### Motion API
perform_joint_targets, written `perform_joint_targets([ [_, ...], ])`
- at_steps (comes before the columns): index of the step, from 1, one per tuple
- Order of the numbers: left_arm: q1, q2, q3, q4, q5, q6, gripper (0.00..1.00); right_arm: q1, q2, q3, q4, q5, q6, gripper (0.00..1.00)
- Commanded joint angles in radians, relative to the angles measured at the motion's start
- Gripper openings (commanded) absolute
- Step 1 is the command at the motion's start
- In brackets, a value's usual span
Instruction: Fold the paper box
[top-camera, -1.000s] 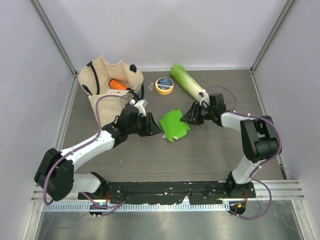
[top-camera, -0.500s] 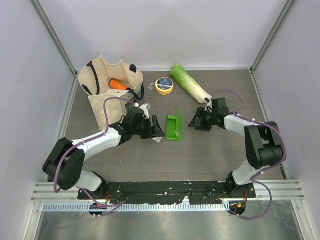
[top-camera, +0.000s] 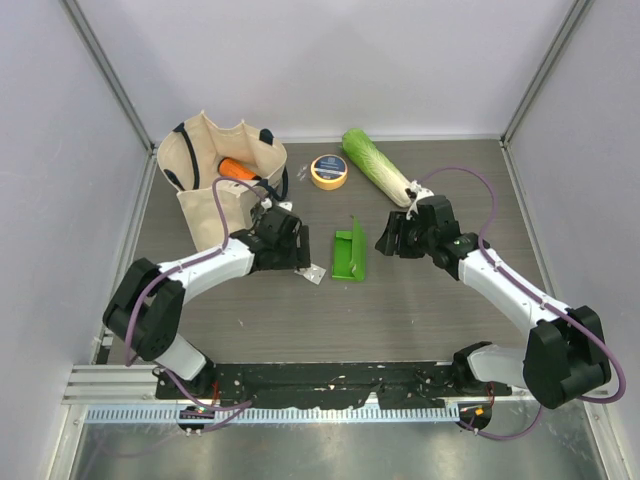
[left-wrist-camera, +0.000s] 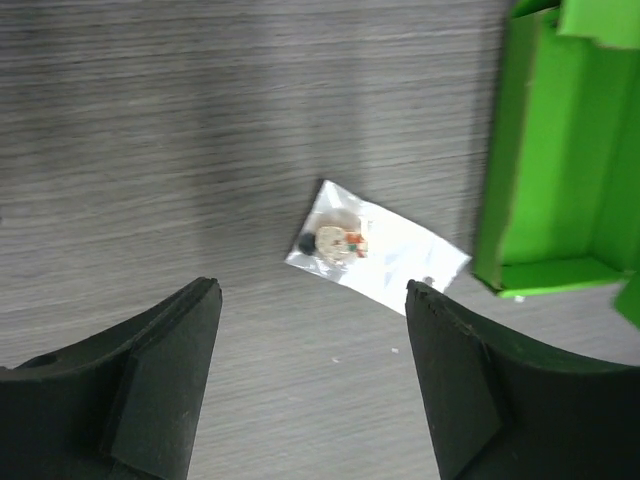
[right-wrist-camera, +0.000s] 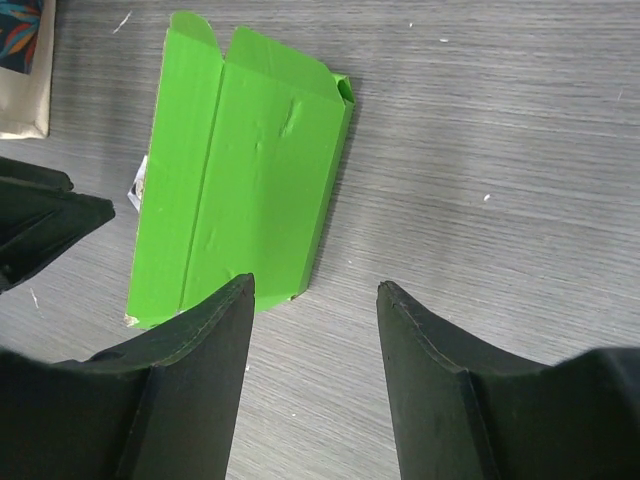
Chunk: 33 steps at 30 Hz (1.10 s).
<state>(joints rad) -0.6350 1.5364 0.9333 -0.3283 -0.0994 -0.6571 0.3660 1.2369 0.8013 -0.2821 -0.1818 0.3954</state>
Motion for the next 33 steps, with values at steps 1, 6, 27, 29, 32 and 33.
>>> perform_joint_targets([
  [1, -0.018, 0.047, 0.041, -0.031, -0.105, 0.070, 0.77, 0.042, -0.027, -0.010, -0.008, 0.047, 0.010, 0.57],
  [6, -0.058, 0.134, 0.128, -0.060, -0.154, 0.062, 0.86, 0.093, -0.033, -0.025, -0.002, 0.059, 0.016, 0.57],
  [27, -0.100, 0.110, 0.108, -0.153, -0.194, 0.005, 0.14, 0.099, -0.102, -0.097, 0.041, 0.047, 0.003, 0.57],
  [29, -0.100, 0.076, 0.131, -0.170, -0.186, 0.007, 0.14, 0.099, -0.100, -0.099, 0.043, 0.050, 0.003, 0.57],
  [32, -0.097, 0.018, 0.174, -0.178, -0.137, 0.014, 0.15, 0.097, -0.105, -0.103, 0.041, 0.057, 0.005, 0.57],
  [33, -0.091, 0.007, 0.188, -0.160, -0.111, 0.011, 0.15, 0.099, -0.109, -0.105, 0.040, 0.062, 0.006, 0.57],
])
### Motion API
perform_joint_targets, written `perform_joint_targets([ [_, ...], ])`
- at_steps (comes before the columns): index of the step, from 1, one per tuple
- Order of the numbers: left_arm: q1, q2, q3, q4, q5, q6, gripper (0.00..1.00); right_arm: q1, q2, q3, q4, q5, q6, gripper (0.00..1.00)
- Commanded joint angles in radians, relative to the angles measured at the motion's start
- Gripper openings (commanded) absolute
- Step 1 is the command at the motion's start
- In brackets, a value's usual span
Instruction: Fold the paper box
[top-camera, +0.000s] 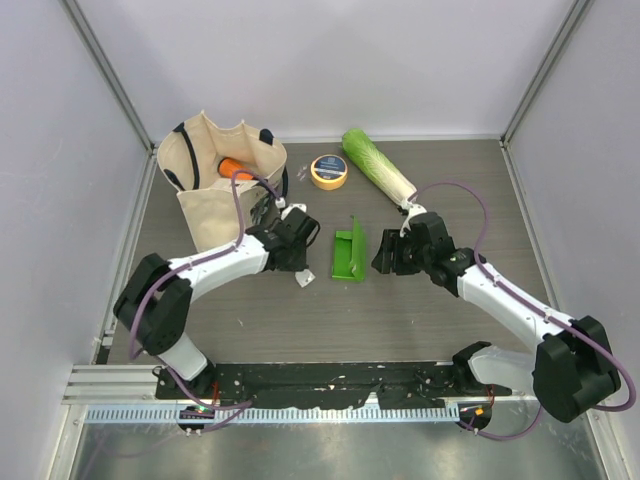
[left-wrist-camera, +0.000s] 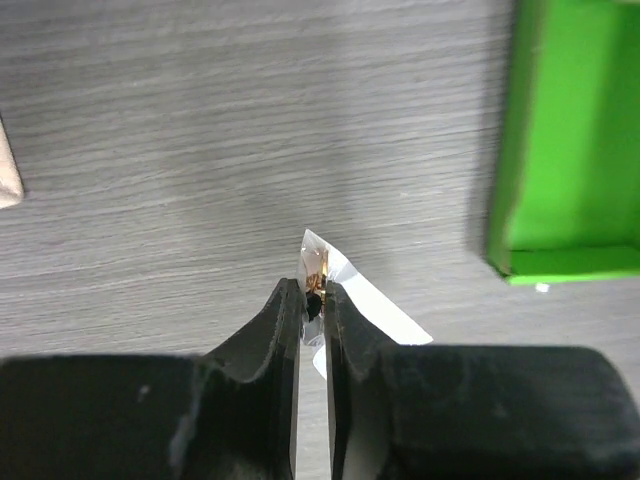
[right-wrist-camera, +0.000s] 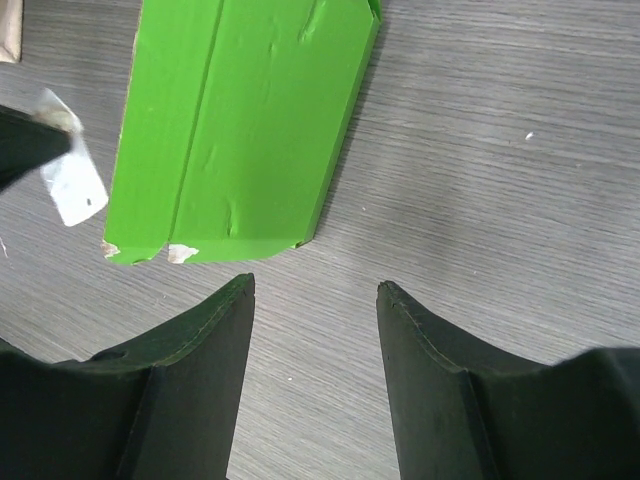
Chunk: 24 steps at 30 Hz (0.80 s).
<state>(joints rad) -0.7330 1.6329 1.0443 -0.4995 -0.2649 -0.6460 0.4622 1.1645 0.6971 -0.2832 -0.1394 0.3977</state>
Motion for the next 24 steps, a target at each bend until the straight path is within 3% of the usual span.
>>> perform_joint_targets([
  [1, 0.009, -0.087, 0.094, 0.018, 0.102, -0.013, 0.16, 0.003, -0.038, -0.004, 0.041, 0.029, 0.010, 0.57],
  [8, 0.011, 0.119, 0.324, 0.030, 0.260, -0.037, 0.13, 0.001, -0.081, 0.001, 0.024, 0.118, 0.088, 0.57],
  [12, 0.011, 0.203, 0.358, 0.050, 0.300, -0.052, 0.13, 0.001, -0.083, 0.012, 0.024, 0.130, 0.116, 0.57],
  [13, 0.012, 0.212, 0.356, 0.058, 0.308, -0.052, 0.16, 0.000, -0.078, 0.019, 0.026, 0.129, 0.121, 0.58],
  [14, 0.011, 0.229, 0.356, 0.073, 0.338, -0.060, 0.30, -0.002, -0.062, 0.024, 0.027, 0.127, 0.127, 0.58],
  [16, 0.011, 0.235, 0.329, 0.116, 0.393, -0.069, 0.48, -0.005, -0.048, 0.027, 0.056, 0.101, 0.145, 0.58],
  [17, 0.011, 0.222, 0.313, 0.157, 0.406, -0.076, 0.66, -0.007, -0.033, 0.027, 0.065, 0.095, 0.154, 0.58],
  [18, 0.011, 0.203, 0.294, 0.177, 0.397, -0.092, 0.73, -0.011, -0.025, 0.025, 0.078, 0.098, 0.173, 0.58],
  [21, 0.015, 0.109, 0.205, 0.211, 0.336, -0.092, 0.85, -0.060, 0.029, 0.028, 0.088, 0.118, 0.213, 0.58],
  [24, 0.024, -0.003, 0.111, 0.213, 0.233, -0.076, 0.84, -0.099, 0.127, 0.050, 0.090, 0.097, 0.251, 0.56],
])
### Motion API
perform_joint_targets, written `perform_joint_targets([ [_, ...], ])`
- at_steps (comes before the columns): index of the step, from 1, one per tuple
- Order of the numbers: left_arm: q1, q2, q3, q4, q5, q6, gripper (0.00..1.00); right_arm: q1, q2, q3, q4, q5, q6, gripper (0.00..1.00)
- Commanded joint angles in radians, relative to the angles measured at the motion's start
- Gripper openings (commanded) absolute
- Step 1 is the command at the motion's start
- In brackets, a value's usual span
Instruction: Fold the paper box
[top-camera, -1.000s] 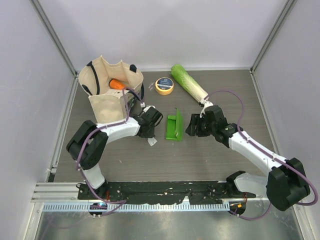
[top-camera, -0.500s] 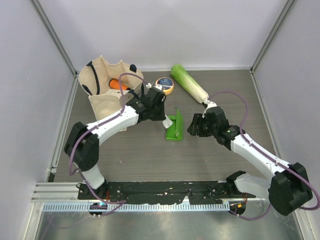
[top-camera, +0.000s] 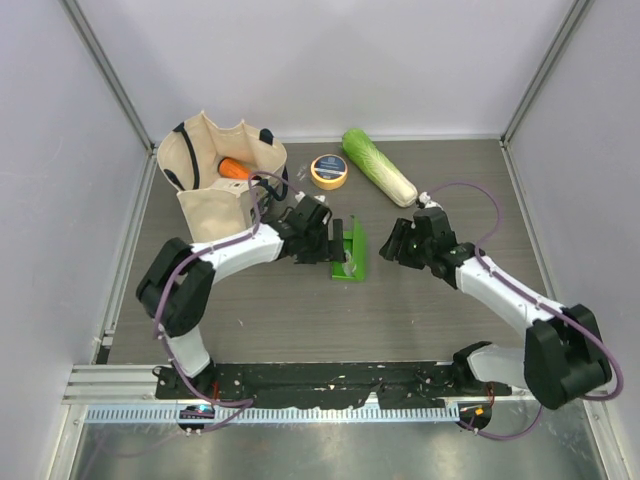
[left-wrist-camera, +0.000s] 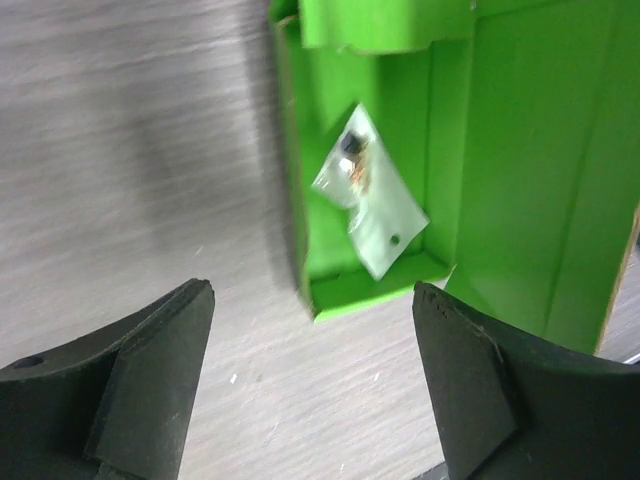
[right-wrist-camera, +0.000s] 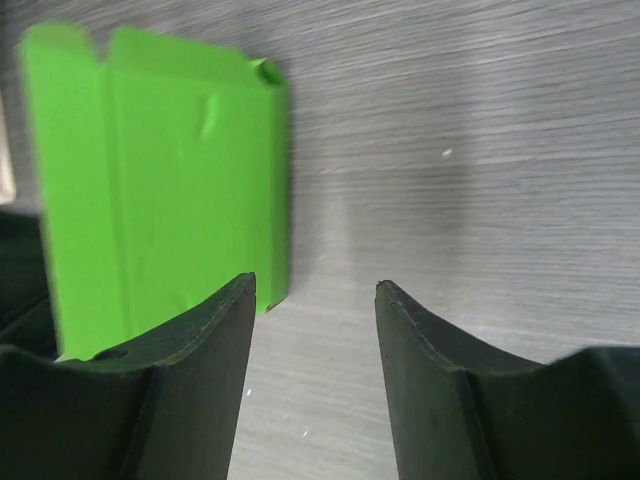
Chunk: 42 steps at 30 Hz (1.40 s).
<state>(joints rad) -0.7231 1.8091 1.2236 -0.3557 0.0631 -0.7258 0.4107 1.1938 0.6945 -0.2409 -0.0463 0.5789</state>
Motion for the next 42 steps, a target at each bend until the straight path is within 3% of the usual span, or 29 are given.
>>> perform_joint_targets([
  [1, 0.016, -0.206, -0.120, 0.072, -0.147, 0.002, 0.79, -0.047, 0.127, 0.094, 0.023, 0.017, 0.059, 0.50],
  [3, 0.022, -0.238, -0.166, 0.084, -0.186, -0.014, 0.75, -0.044, 0.220, 0.129, 0.017, 0.022, 0.052, 0.47],
  [7, 0.037, -0.168, -0.191, 0.061, -0.157, -0.066, 0.48, -0.018, 0.346, 0.213, 0.038, 0.029, 0.038, 0.42],
  [13, 0.033, -0.038, -0.184, 0.110, -0.103, -0.090, 0.30, 0.037, 0.481, 0.301, 0.051, 0.089, 0.042, 0.40],
  [19, -0.045, -0.031, -0.183, 0.174, -0.085, -0.136, 0.31, 0.089, 0.596, 0.391, 0.077, 0.097, -0.031, 0.41],
  [26, -0.134, -0.114, -0.260, 0.245, -0.006, -0.228, 0.37, 0.068, 0.642, 0.516, 0.061, -0.030, -0.148, 0.42],
  [27, -0.136, -0.172, -0.295, 0.248, -0.005, -0.231, 0.40, 0.059, 0.632, 0.533, 0.016, -0.017, -0.157, 0.43],
  [31, -0.136, -0.371, -0.378, 0.154, -0.098, -0.193, 0.65, 0.011, 0.593, 0.573, -0.204, 0.273, -0.203, 0.47],
  [34, -0.118, -0.537, -0.418, 0.079, -0.137, -0.141, 0.69, 0.007, 0.482, 0.485, -0.238, 0.367, -0.241, 0.50],
  [38, -0.032, -0.640, -0.383, -0.063, -0.325, -0.057, 0.62, -0.001, 0.347, 0.334, -0.219, 0.350, -0.163, 0.48],
  [42, 0.091, -0.582, -0.300, -0.112, -0.379, -0.043, 0.53, -0.001, 0.247, 0.167, -0.053, 0.243, -0.120, 0.41],
])
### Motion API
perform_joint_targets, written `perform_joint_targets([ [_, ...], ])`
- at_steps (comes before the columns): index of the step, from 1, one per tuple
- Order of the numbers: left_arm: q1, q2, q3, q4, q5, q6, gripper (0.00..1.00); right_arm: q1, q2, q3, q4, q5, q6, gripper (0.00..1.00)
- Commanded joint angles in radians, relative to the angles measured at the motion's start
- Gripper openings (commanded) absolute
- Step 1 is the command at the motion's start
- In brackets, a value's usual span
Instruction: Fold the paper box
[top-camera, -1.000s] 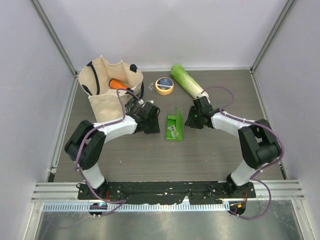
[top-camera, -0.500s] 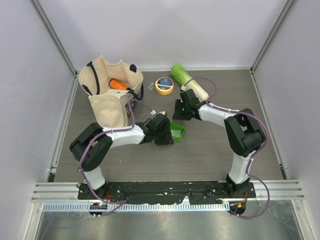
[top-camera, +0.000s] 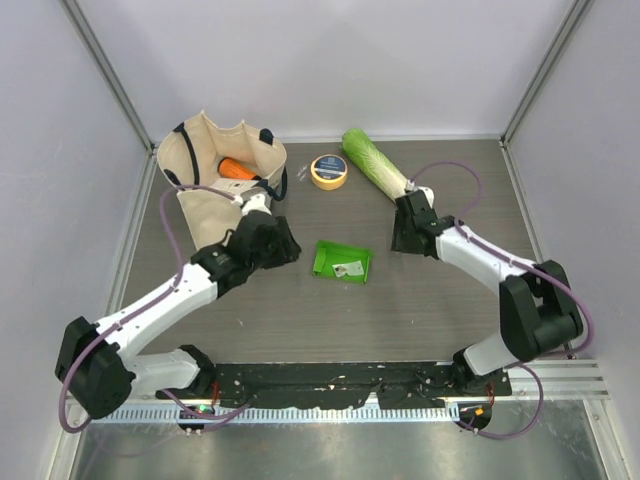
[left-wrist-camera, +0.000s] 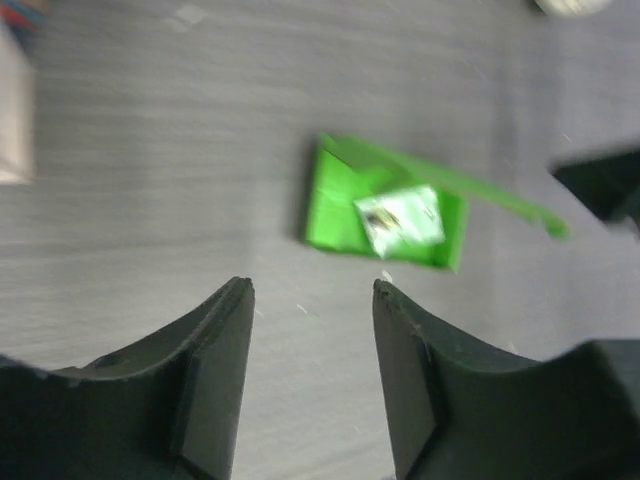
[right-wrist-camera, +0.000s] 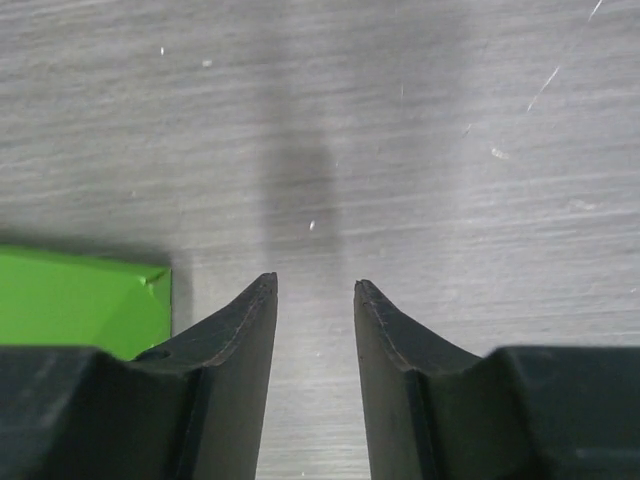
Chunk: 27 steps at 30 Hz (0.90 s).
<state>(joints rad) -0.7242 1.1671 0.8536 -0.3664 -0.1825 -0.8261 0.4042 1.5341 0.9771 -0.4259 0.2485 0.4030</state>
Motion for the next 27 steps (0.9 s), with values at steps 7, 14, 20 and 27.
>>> perform_joint_targets([
  [7, 0.128, 0.370, 0.255, -0.112, -0.140, 0.134, 0.46, 0.016, -0.152, -0.189, 0.237, -0.167, 0.091, 0.31],
  [14, 0.127, 0.447, 0.242, -0.062, -0.005, 0.145, 0.49, 0.022, -0.268, -0.254, 0.213, -0.235, 0.086, 0.41],
  [20, 0.129, 0.388, 0.064, 0.168, 0.234, 0.079, 0.43, 0.024, -0.371, -0.467, 0.472, -0.405, 0.241, 0.41],
  [27, 0.129, 0.456, 0.064, 0.264, 0.316, 0.093, 0.42, 0.027, -0.327, -0.583, 0.739, -0.575, 0.322, 0.40],
])
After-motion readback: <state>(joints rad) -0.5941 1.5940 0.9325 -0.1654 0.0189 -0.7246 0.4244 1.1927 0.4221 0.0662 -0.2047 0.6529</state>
